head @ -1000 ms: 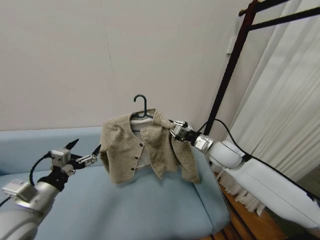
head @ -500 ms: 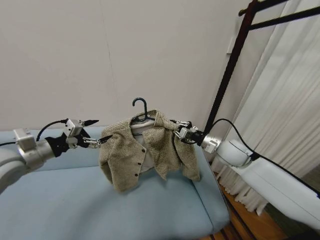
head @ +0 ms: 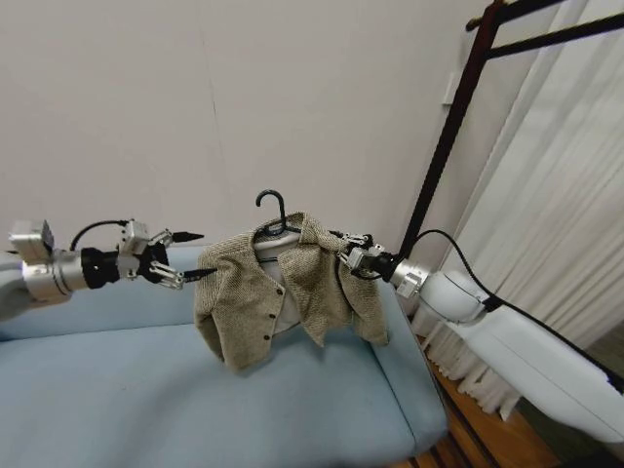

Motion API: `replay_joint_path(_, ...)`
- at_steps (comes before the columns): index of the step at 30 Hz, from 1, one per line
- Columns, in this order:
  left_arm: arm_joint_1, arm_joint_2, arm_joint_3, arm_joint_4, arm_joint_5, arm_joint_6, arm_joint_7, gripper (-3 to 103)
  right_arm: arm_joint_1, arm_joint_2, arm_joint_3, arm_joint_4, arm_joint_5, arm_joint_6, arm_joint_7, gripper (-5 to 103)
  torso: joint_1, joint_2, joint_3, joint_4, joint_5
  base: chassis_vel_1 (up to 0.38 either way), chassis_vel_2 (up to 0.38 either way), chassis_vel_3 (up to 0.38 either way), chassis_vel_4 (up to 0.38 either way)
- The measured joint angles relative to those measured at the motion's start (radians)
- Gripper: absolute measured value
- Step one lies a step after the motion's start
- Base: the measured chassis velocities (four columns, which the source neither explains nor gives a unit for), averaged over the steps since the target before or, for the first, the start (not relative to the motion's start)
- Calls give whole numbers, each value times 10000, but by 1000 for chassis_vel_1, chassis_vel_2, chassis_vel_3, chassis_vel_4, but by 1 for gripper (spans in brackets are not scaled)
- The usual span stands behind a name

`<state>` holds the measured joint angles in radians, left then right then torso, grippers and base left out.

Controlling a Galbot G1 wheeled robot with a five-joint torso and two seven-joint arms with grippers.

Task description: Pick up the clothes from the sofa and hang them on the clothes hanger.

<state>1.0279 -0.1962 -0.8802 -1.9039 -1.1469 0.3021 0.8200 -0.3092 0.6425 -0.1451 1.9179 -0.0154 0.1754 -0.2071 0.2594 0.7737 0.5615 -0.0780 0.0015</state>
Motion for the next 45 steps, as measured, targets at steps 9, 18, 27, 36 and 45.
replay_joint_path(9,224,910,56,620,-1789,253,-1521,100,769,638,-698,-467,8,90,-111,12,0,0,0,0,-3,0,0,0,0)
replay_joint_path(18,444,1996,51,1625,-3153,235,-999,100,2401,962,-1356,-1692,618,350,-516,12,1,0,0,0,-2,0,0,0,0)
replay_joint_path(27,920,2900,-83,2176,-4677,-91,-3829,100,3430,1498,-1710,-2405,891,550,-750,12,0,0,0,2,1,0,0,0,0)
replay_joint_path(36,858,1204,149,2124,-1744,-129,-1764,100,3005,1567,-1525,-2382,932,384,-673,12,0,0,0,3,-6,0,0,0,0)
replay_joint_path(45,786,-15,456,2059,-1386,-968,355,100,2850,1583,-1479,-2685,569,405,-747,12,-1,0,-1,-3,1,0,0,0,0)
